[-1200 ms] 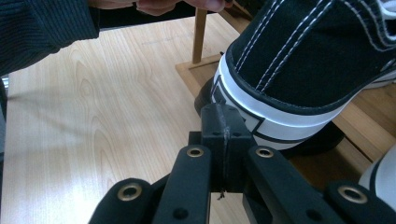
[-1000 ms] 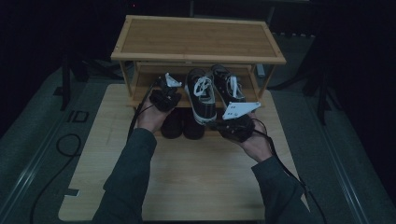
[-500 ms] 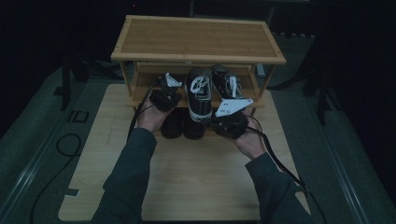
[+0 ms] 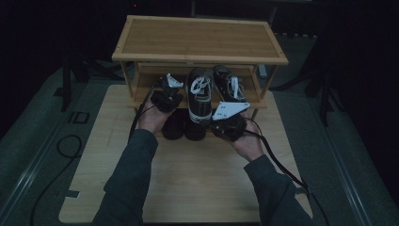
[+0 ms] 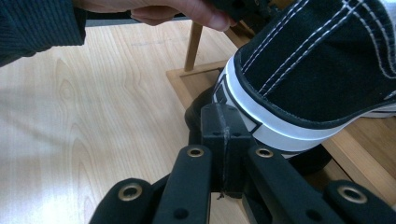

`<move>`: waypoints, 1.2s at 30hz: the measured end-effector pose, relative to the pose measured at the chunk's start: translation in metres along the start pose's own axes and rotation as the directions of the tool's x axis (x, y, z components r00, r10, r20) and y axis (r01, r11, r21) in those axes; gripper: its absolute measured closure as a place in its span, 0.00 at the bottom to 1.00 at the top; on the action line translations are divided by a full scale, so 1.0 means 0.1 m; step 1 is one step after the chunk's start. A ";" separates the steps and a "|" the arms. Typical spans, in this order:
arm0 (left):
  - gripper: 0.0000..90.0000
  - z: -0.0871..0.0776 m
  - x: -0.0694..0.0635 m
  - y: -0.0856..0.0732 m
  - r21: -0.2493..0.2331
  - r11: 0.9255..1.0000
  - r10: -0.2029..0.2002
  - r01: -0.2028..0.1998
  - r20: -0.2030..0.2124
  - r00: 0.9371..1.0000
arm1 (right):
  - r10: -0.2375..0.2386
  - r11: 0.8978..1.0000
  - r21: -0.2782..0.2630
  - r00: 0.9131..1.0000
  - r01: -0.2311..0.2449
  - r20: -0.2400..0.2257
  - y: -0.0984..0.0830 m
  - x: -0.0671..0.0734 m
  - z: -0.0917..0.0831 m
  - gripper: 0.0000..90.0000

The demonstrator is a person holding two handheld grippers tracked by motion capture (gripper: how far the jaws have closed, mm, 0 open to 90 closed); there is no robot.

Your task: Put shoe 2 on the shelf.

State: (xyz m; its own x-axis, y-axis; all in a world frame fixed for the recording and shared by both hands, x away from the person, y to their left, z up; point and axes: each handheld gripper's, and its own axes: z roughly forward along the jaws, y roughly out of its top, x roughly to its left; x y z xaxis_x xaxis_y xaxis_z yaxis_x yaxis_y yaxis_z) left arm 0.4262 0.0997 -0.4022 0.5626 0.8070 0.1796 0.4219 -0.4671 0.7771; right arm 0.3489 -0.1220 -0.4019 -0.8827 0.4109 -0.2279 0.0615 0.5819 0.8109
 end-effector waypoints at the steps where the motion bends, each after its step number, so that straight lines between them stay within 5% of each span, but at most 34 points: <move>1: 1.00 0.00 0.00 0.00 -0.001 1.000 0.001 -0.001 0.000 1.000 | -0.006 1.000 0.003 1.000 0.006 0.004 0.00 0.01 0.02 1.00; 5: 1.00 0.00 0.00 0.00 -0.002 1.000 0.001 -0.001 0.002 1.000 | 0.019 1.000 0.015 0.995 -0.021 0.097 -0.03 -0.04 0.06 1.00; 8: 1.00 0.00 0.01 -0.01 -0.001 1.000 0.006 -0.006 0.007 1.000 | 0.059 0.998 -0.007 0.996 -0.059 0.064 -0.07 -0.11 0.07 1.00; 12: 1.00 0.00 0.01 0.00 0.000 1.000 0.005 -0.005 0.002 1.000 | 0.057 0.998 -0.015 0.997 -0.056 0.048 -0.06 -0.13 0.07 1.00; 18: 1.00 0.00 0.00 0.00 0.002 1.000 0.006 -0.006 0.000 1.000 | 0.053 0.999 -0.001 0.992 -0.053 0.118 -0.05 -0.13 0.13 1.00; 20: 1.00 -0.01 0.01 0.00 0.012 1.000 0.024 -0.024 0.001 1.000 | 0.080 0.997 -0.018 0.993 -0.079 0.089 -0.06 -0.17 0.13 1.00; 27: 1.00 0.00 -0.01 0.00 -0.006 1.000 0.004 -0.004 -0.003 1.000 | 0.072 0.997 -0.034 0.993 -0.068 0.099 0.01 -0.15 0.16 1.00; 36: 1.00 -0.01 0.01 0.00 0.014 1.000 0.025 -0.025 -0.004 1.000 | 0.072 0.997 -0.031 0.993 -0.069 0.089 0.01 -0.13 0.23 1.00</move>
State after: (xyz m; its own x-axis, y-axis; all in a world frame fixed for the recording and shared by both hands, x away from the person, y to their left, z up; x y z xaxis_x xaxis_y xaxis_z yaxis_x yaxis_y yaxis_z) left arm 0.4257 0.1014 -0.4015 0.5700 0.7966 0.2014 0.4175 -0.4919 0.7640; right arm 0.3711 -0.1107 -0.4109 -0.8312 0.5121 -0.2162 0.1080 0.5304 0.8409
